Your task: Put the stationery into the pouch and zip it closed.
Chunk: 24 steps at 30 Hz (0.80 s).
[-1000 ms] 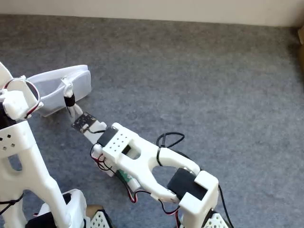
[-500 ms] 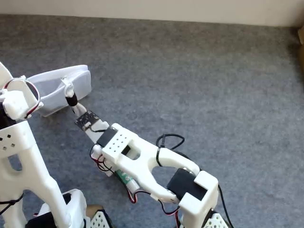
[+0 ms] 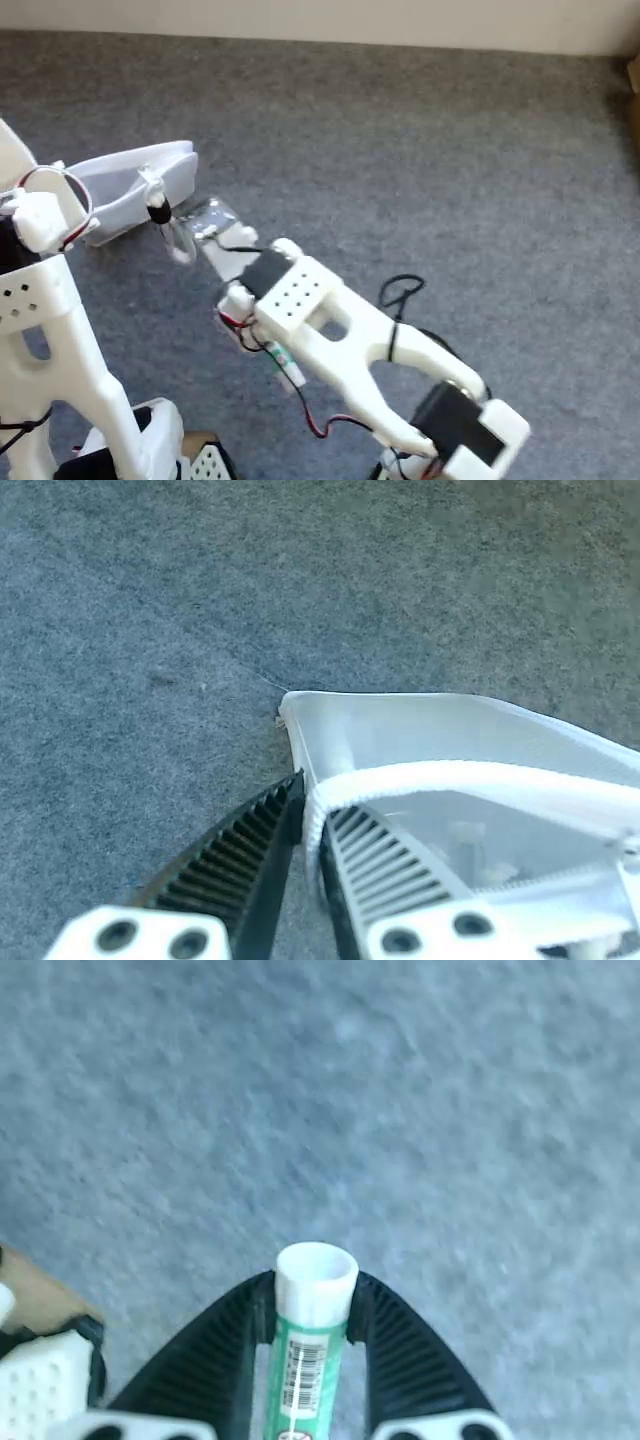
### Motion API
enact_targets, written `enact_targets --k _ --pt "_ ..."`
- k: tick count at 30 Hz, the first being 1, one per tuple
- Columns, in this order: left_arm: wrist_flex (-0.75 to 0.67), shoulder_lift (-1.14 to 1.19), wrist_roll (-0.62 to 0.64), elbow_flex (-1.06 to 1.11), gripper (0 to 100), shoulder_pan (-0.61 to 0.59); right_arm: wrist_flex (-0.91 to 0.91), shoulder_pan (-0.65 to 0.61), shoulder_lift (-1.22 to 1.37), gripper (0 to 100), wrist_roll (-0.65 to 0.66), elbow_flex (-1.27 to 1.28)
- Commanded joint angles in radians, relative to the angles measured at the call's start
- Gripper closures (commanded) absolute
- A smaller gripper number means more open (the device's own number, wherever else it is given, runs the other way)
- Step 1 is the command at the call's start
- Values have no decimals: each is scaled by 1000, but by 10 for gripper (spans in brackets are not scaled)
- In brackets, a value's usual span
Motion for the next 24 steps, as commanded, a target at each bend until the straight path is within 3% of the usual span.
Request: enact_targets --k 1,8,24 --pt "2 -19 -2 -15 994 65 1 15 -156 980 -5 27" --pt "29 -19 -2 -13 994 156 -107 16 -386 980 -5 168" --pt "31 -19 -9 12 994 223 -383 16 -771 980 -8 438"
